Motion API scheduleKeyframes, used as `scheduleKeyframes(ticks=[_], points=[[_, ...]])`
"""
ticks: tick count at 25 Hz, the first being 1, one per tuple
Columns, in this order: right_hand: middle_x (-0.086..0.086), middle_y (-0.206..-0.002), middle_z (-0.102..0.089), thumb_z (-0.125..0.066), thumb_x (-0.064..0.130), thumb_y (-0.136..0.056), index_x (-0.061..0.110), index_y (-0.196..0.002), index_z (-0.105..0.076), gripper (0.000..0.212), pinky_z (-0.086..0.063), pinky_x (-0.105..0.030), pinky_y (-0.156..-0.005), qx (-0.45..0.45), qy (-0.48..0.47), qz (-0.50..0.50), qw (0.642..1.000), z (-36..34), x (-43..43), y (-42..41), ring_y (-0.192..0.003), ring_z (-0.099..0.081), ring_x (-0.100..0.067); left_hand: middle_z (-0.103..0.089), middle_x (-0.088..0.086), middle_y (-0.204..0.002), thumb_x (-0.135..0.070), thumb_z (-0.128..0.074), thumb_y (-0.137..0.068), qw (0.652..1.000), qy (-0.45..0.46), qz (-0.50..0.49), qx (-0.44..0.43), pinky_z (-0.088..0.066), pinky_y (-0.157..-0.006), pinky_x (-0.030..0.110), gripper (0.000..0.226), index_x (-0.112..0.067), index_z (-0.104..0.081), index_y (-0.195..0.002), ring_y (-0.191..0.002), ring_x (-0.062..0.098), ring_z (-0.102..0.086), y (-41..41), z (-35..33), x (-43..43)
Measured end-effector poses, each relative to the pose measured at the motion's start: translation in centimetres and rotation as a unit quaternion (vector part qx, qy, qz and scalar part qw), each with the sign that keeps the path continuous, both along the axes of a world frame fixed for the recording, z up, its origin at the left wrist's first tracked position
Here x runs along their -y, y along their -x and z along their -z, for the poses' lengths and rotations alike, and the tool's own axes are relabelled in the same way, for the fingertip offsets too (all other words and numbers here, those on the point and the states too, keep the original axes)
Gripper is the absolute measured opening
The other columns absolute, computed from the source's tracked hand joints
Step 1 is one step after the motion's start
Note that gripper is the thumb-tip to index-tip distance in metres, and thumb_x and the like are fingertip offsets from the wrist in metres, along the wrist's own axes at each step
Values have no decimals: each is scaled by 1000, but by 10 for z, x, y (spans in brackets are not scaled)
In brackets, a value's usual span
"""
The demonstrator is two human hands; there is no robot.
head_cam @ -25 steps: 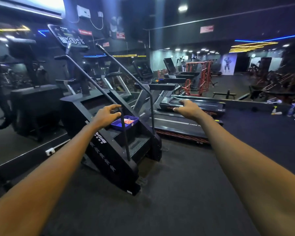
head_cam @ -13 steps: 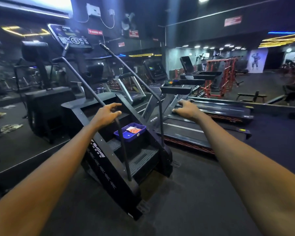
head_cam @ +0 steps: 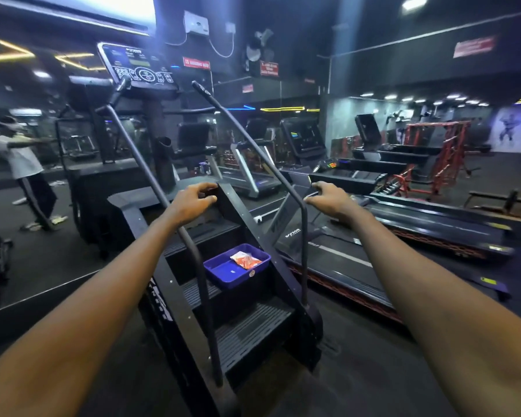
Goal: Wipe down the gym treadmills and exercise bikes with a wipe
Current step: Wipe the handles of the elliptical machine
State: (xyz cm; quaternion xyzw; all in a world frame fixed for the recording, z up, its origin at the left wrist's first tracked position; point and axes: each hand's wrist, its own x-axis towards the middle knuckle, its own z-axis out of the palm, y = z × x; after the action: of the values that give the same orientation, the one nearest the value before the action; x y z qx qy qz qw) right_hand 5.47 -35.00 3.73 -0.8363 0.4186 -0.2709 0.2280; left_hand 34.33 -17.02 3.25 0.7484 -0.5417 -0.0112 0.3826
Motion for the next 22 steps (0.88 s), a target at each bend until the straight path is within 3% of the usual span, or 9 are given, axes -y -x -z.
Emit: scheduleKeyframes(ticks=[4,10,17,22], points=[[-11,-140,-54,-63,32,-90,13,-144,-44,61,-40,-29,-97,-10,6,-41,999,6,85,-37,-126,-52,-28,-63,-3,-129,-28,-63,-92,999,-31,-38,16,-43,-106,36,40,-30,-58,-132,-119,16,-58,-24,12,69],[-10,-142,-52,-61,37,-88,17,-146,-42,65,-38,-26,-85,-17,-18,-105,994,19,211,-87,-123,-53,-25,-64,-2,-127,-29,-63,-92,993,-31,-110,5,-43,-99,31,40,-29,-60,-132,-116,16,-59,-44,23,167],[-9,-141,-54,-62,33,-90,17,-144,-44,60,-41,-28,-91,-31,-31,-180,983,33,315,-174,-119,-57,-27,-63,3,-127,-29,-62,-92,982,-52,-180,-30,-44,-90,26,40,-28,-59,-132,-118,19,-58,-94,53,254],[-8,-146,-49,-62,34,-89,17,-148,-40,66,-45,-30,-98,-39,-46,-200,978,51,391,-253,-126,-53,-26,-62,4,-130,-32,-61,-92,976,-56,-210,-27,-45,-103,37,41,-29,-58,-133,-118,20,-57,-165,68,308]])
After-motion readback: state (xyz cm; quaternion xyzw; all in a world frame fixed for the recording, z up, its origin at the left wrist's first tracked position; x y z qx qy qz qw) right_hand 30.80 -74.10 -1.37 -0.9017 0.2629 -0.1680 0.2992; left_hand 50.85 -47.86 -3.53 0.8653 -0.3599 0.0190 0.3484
